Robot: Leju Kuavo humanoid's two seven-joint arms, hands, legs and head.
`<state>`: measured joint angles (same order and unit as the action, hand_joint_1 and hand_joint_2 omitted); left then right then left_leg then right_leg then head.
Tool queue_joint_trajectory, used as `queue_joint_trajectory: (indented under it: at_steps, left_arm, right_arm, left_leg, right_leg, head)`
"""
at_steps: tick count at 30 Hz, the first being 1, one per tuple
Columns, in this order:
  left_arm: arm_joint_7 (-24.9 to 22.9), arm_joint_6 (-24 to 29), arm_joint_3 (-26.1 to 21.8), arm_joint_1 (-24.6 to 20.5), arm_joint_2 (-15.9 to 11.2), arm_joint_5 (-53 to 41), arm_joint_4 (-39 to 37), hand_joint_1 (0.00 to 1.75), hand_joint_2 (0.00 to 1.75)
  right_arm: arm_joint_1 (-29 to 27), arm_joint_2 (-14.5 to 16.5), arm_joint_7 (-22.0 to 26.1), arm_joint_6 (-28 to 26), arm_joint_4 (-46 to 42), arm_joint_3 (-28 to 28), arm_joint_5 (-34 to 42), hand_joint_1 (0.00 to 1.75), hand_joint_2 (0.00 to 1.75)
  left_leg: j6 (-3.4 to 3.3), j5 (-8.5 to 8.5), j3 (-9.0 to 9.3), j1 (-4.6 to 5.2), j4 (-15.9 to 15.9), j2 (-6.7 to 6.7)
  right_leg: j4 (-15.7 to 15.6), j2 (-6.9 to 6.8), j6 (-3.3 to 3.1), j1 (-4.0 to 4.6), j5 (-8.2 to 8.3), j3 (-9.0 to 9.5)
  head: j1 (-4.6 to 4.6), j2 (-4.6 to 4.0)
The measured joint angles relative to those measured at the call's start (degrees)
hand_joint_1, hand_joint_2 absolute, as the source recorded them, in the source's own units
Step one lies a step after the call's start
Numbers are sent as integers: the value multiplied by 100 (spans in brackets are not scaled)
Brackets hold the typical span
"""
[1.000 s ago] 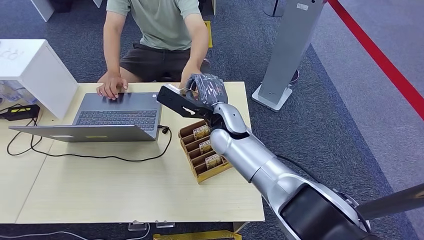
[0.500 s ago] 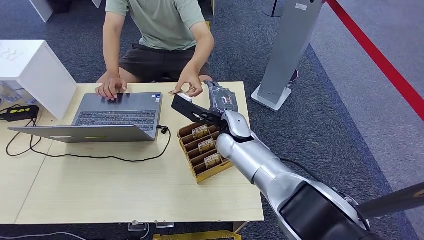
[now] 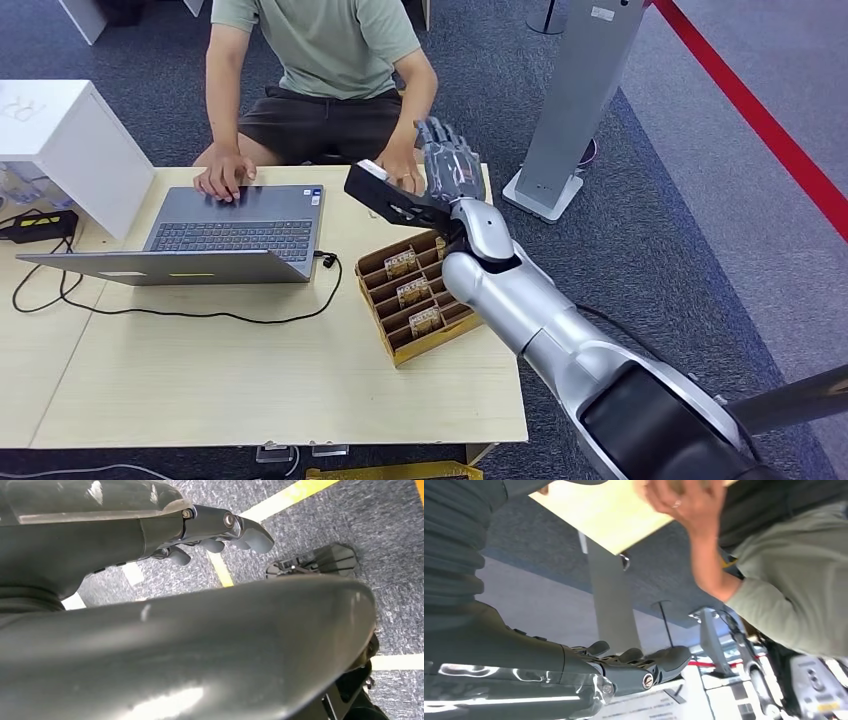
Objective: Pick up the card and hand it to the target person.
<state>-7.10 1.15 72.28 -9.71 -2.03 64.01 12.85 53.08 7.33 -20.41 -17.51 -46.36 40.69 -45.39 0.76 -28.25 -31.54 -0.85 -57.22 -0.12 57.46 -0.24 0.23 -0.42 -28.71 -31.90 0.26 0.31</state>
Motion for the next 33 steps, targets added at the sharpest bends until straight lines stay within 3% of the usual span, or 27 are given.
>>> queue_joint_trajectory:
  at_steps: [5,10,15,19,23,27,33]
  left_arm:
    - [146,75,-7,157,-1,172,0,0,0]
    - [297,151,-31,259,-1,302,0,0,0]
    - [331,180,-72,299,-2,366,0,0,0]
    - [335,180,-124,313,-16,401,0,0,0]
    - [356,193,-192,312,-33,471,0,0,0]
    - [391,211,-273,310,-54,493,0,0,0]
    - [396,245,-345,309,-87,497,0,0,0]
  right_arm:
    - [-143,-339,-13,301,-1286,-124,326,0,175]
    - [-644,-886,153,373,-2651,-288,1146,0,175]
    - [-1930,-1602,757,275,-3899,-628,1939,0,175]
    - [-3030,-1964,1467,171,-4492,-856,2269,0,175]
    - [-3956,-2041,2297,138,-4669,-941,2781,0,175]
    - [-4626,-1904,3319,44,-4499,-932,3668,0,175]
    - [-4909,-1636,3684,-2,-4102,-888,4059,0,175]
  left_leg:
    - [0,0,1,0,0,0]
    - [-4,-3,8,1,-2,-1]
    - [-10,-14,21,0,-2,-3]
    - [-11,-20,16,-1,-1,0]
    - [-12,-23,13,-2,4,-2]
    - [-11,-23,11,-2,9,-1]
    - [-11,-22,12,-1,10,0]
  right_leg:
    - [-1,0,0,0,0,0]
    - [-8,-2,1,-1,-1,4]
    - [-22,-3,4,1,-3,25]
    - [-22,2,5,1,-5,21]
    - [-22,0,5,2,-9,22]
    - [-22,0,4,2,-10,21]
    - [-21,1,4,1,-10,22]
  head:
    - [4,0]
    - [3,0]
    - [16,0]
    - [15,0]
    - [14,0]
    - [6,0]
    - [6,0]
